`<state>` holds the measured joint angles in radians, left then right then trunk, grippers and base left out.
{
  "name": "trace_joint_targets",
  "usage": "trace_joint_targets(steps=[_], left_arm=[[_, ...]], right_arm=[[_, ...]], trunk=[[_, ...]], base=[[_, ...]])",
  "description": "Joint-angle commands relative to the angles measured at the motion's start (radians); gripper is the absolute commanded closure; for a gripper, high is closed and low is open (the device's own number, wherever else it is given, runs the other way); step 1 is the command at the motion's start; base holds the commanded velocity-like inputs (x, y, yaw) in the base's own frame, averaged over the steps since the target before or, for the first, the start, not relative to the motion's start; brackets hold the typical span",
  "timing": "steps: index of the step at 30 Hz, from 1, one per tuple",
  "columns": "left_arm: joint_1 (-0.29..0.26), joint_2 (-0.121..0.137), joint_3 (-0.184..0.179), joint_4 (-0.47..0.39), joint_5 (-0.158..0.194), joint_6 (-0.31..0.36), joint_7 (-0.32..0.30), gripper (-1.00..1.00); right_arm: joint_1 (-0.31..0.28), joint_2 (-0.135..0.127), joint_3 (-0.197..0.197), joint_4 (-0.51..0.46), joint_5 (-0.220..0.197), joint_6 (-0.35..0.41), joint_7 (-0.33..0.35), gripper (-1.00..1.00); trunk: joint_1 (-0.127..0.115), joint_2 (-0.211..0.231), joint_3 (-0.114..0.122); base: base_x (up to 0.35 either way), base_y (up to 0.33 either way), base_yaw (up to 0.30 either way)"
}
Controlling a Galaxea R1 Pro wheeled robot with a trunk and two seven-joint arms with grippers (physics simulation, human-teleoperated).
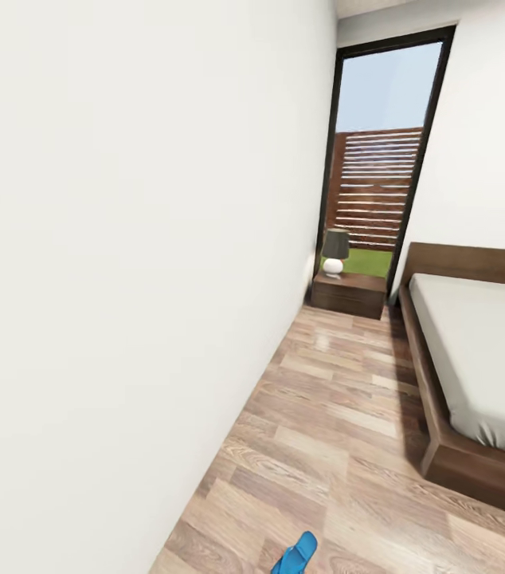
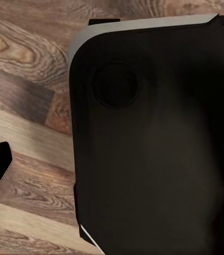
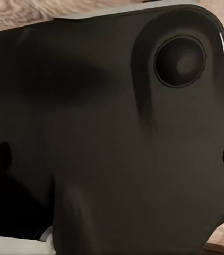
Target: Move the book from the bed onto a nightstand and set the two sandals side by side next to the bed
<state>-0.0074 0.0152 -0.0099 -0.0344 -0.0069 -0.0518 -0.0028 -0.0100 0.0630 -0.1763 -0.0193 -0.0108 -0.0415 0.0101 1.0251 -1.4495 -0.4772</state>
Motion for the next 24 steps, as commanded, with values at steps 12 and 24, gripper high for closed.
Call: trace_joint_targets(steps=[12, 24], left_arm=[[0.000, -0.003, 0.002, 0.000, 0.001, -0.003, 0.000, -1.00], [0.000, -0.003, 0.003, -0.002, 0.001, -0.003, 0.000, -1.00]], right_arm=[[-0.001, 0.016, -0.006, -0.005, -0.001, -0.004, 0.001, -1.00], [-0.001, 0.017, -0.006, -0.007, -0.001, -0.005, 0.002, -1.00]], trunk=[[0.000, -0.001, -0.001], [0.000, -0.001, -0.001]], base=[[0.000, 0.000, -0.296], [0.000, 0.000, -0.296]])
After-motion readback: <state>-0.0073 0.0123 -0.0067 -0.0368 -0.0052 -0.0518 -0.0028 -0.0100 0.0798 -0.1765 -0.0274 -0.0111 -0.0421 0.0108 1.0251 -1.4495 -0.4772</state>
